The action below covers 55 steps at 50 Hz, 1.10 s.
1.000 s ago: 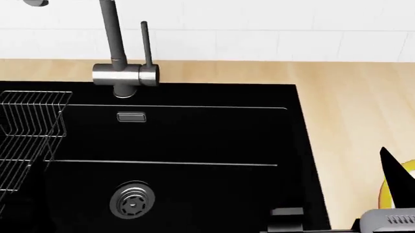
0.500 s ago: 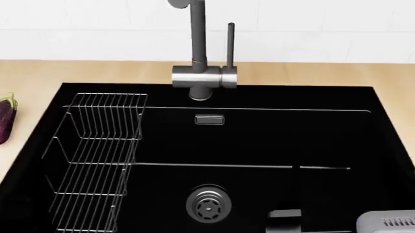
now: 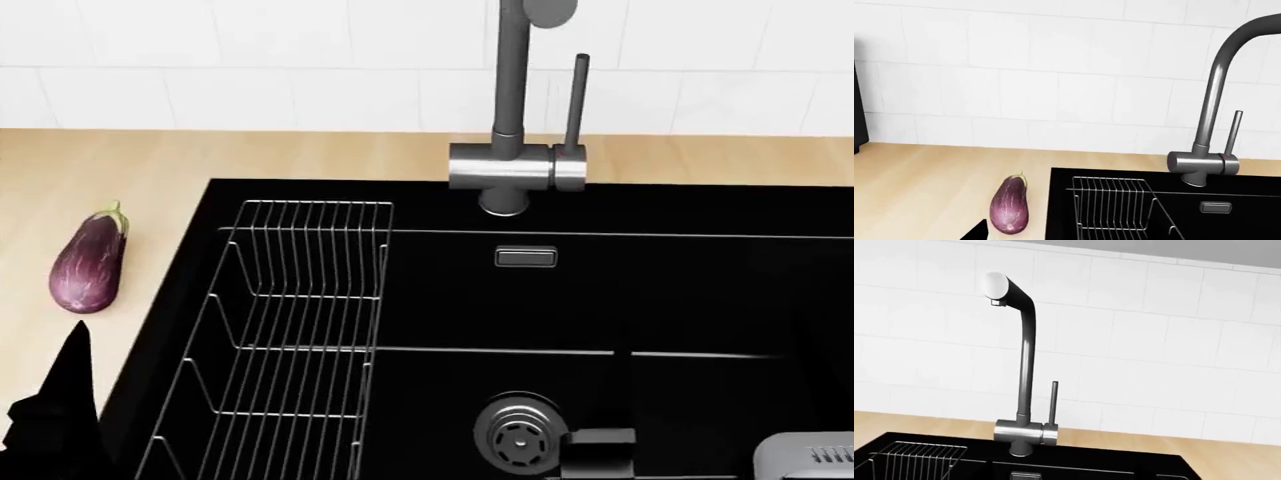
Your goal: There is a mixed pile of frozen fruits and vegetables on the counter. Locate all the frozen vegetables and place the items in a bowl on the counter. Take all the frozen fruits and defrost them in a running sink.
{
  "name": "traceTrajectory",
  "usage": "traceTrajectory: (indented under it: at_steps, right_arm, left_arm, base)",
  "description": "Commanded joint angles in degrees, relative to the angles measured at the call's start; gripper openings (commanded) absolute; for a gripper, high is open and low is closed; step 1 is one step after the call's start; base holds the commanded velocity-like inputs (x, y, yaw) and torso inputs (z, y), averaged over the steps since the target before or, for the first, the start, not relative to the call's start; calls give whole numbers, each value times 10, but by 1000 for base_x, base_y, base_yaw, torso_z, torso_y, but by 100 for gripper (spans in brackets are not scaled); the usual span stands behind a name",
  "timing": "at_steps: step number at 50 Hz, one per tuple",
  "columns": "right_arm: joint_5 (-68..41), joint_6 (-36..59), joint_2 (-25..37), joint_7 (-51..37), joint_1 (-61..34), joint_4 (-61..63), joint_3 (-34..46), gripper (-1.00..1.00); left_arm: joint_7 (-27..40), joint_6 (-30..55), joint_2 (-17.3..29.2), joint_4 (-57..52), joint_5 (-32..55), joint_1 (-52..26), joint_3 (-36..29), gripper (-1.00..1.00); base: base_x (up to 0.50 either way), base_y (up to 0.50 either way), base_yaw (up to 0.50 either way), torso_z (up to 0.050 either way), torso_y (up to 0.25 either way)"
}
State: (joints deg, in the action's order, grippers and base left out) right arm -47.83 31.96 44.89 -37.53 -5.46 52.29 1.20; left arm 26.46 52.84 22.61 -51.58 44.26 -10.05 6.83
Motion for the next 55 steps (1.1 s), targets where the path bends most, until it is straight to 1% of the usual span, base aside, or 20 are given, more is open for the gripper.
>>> traceTrajectory:
  at_steps: [1, 8, 10, 15, 23, 31, 34, 35, 39, 41, 42, 44, 47, 48, 52, 55]
  right_arm:
    - [-1, 2, -11, 11, -1, -1, -15, 100]
    - [-4, 5, -9, 8, -2, 0, -13, 100]
    - [-3, 4, -9, 8, -2, 1, -12, 100]
    - [6, 9, -5, 8, -6, 7, -3, 100]
    - [7, 22, -1, 0, -11, 4, 5, 100]
    - [-4, 12, -1, -8, -5, 3, -13, 100]
    - [-12, 18, 4, -13, -8, 7, -17, 100]
    - [-16, 18, 7, -14, -6, 11, -21, 100]
    - [-26, 16, 12, -17, -3, 14, -33, 100]
    - [-30, 15, 16, -19, 1, 15, -39, 100]
    - [-35, 14, 17, -20, 2, 15, -44, 100]
    - [-39, 12, 18, -21, 6, 14, -49, 100]
    - [-38, 17, 20, -20, 6, 11, -43, 100]
    - [-39, 17, 20, -21, 6, 11, -44, 100]
    - [-42, 19, 20, -22, 5, 11, -41, 100]
    - [-45, 20, 21, -23, 4, 10, -39, 100]
  left_arm:
    - [-12, -4, -9, 2, -11, 2, 9, 100]
    - [-2, 11, -5, 5, 1, 1, 13, 100]
    - [-3, 7, -6, 1, 11, 4, 25, 100]
    - [-1, 5, -6, 4, 8, 1, 20, 100]
    - [1, 1, -5, 7, 6, 1, 15, 100]
    - [-1, -2, -3, 5, 10, 4, 13, 100]
    - [8, 12, -5, 4, 21, -4, 9, 100]
    - [16, 22, -2, -3, 24, -12, 6, 100]
    - [51, 70, -6, 2, 88, -50, 35, 100]
    - [62, 95, -10, 17, 114, -79, 32, 100]
    - [71, 113, -20, 37, 150, -102, 38, 100]
    - [79, 130, -22, 67, 151, -151, 22, 100]
    - [81, 145, -19, 94, 154, -192, 8, 100]
    - [80, 161, -18, 111, 162, -214, -3, 100]
    - [60, 152, -11, 166, 113, -254, -56, 100]
    - [52, 146, -12, 191, 97, -272, -74, 100]
  base:
    - [0, 0, 0, 0, 0]
    - [0, 0, 0, 0, 0]
    - [0, 0, 0, 0, 0]
    - [14, 52, 0, 0, 0]
    - [280, 468, 0, 0, 0]
    - [312, 72, 0, 0, 0]
    - [0, 0, 0, 0, 3]
    - [0, 0, 0, 0, 0]
    - [0, 0, 0, 0, 0]
    - [0, 0, 0, 0, 0]
    - [0, 0, 0, 0, 0]
    - [0, 0, 0, 0, 0]
    - [0, 0, 0, 0, 0]
    - [0, 0, 0, 0, 0]
    - [0, 0, 0, 0, 0]
    - [0, 0, 0, 0, 0]
